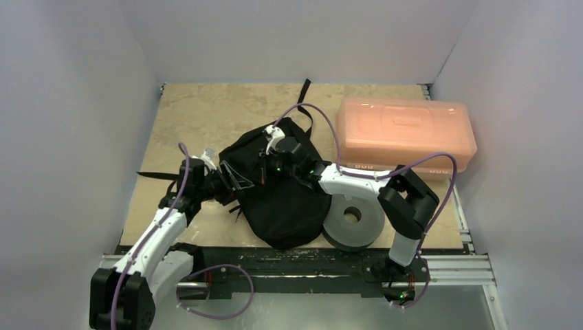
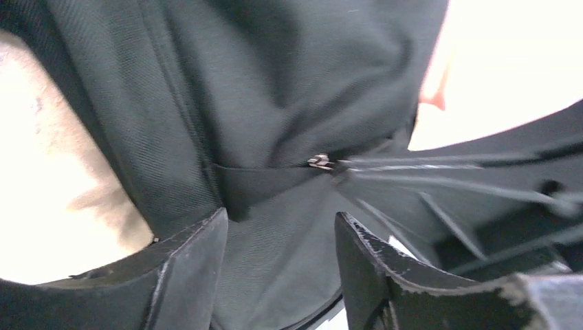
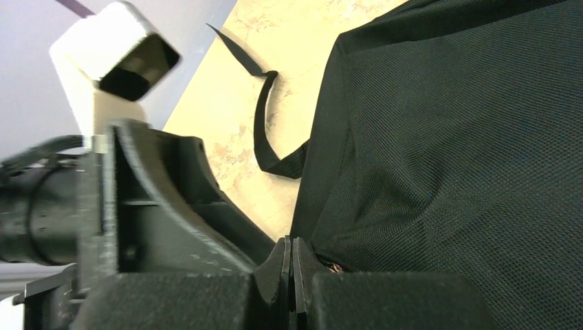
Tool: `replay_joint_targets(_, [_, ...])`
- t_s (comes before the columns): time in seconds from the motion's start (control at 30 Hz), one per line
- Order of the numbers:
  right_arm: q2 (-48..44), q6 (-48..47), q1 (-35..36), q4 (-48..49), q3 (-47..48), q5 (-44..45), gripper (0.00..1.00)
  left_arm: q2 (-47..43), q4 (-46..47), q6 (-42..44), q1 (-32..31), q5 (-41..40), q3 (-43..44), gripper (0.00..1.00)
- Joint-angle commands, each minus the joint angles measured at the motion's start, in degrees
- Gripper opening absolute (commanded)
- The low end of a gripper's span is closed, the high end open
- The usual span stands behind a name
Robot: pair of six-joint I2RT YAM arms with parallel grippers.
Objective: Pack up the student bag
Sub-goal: Zip the student bag at the center of the board.
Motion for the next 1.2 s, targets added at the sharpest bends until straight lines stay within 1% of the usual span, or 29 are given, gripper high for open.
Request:
replay_joint_targets(0.0, [-3.37,-0.51,0.15,-0.18,2.77,1.46,0.0,4.55,4.73,0.97,-0.06,1.98,-0.36,0.55])
replay_joint_targets(0.07, [-3.78,-0.49,-0.03,-0.2,2.63,1.63,0.0,4.44,4.8,1.56,-0.06,0.4,-1.24,0.55])
replay_joint_targets(0.17, [-3.75,-0.43,-0.04,-0.24,2.8,1.3,0.0,6.16,5.75,2.32,-0.06,-0.29,-1.63,0.61])
replay_joint_targets(0.2, [-3.76,-0.42,-0.1,-0.38,2.98,1.24,0.0,7.68,5.83,2.68,-0.06,-0.09,-1.22,0.61])
replay_joint_targets(0.27, [-3.76,-0.73,-0.04,-0.84,3.63,1.18,0.0,10.75,6.27,3.24,-0.06,-0.04,-0.59,0.57])
replay_joint_targets(0.3, [-3.64,-1.17,-0.05,-1.12,3.99,1.33,0.0,12.17,7.16,3.42,-0.06,-0.02,-0.48,0.49])
replay_joint_targets(0.37, [-3.35,-1.91,-0.09,-2.15,4.77,1.64,0.0,14.41,7.93,3.56,-0.06,-0.47,-0.48,0.36])
replay_joint_targets(0.43, [-3.86,-3.03,-0.47,-4.67,5.26,3.68,0.0,15.57,6.4,4.24,-0.06,-1.76,-0.1,0.23])
replay_joint_targets(0.47, [-4.78,-3.81,-0.94,-5.74,5.11,5.39,0.0,15.55,5.44,4.61,-0.06,-2.93,-0.06,0.19])
replay_joint_targets(0.53, [-7.5,-4.98,-2.55,-6.34,2.74,9.36,0.0,14.51,3.05,5.49,0.02,-5.86,-0.22,0.04])
replay_joint_targets(0.57, [-9.0,-5.6,-4.02,-6.51,1.38,10.71,0.0,13.65,1.67,5.71,0.07,-7.21,-0.22,0.0])
replay_joint_targets(0.7, [-13.31,-9.18,-11.77,-9.56,-2.39,14.51,0.0,8.19,-3.74,6.22,0.35,-12.14,-0.66,0.0])
replay_joint_targets(0.73, [-13.98,-10.72,-12.7,-10.03,-2.94,16.0,0.0,6.72,-4.6,6.19,0.44,-13.48,-0.82,0.0])
replay_joint_targets(0.83, [-14.49,-13.97,-12.97,-12.04,-2.78,20.87,0.0,2.77,-7.77,6.06,0.8,-16.96,-0.64,0.0])
replay_joint_targets(0.9, [-13.68,-15.19,-12.99,-11.92,-1.83,18.54,0.0,1.6,-9.27,6.2,0.89,-18.34,-0.01,0.0])
replay_joint_targets(1.0, [-11.97,-14.75,-12.59,-12.28,0.36,14.94,0.0,2.79,-9.6,6.79,0.95,-18.48,1.32,0.0])
replay_joint_targets(1.07, [-11.31,-14.82,-12.53,-13.59,2.01,15.59,0.0,4.85,-11.27,7.26,1.04,-18.29,3.79,0.0])
replay_joint_targets(1.13, [-11.21,-15.21,-12.53,-16.09,3.05,17.27,0.04,6.15,-12.82,7.51,1.08,-19.01,5.27,0.0])
replay_joint_targets(1.17, [-11.27,-15.88,-12.44,-16.53,3.24,17.36,0.05,6.44,-12.9,7.63,1.15,-19.18,5.57,0.0])
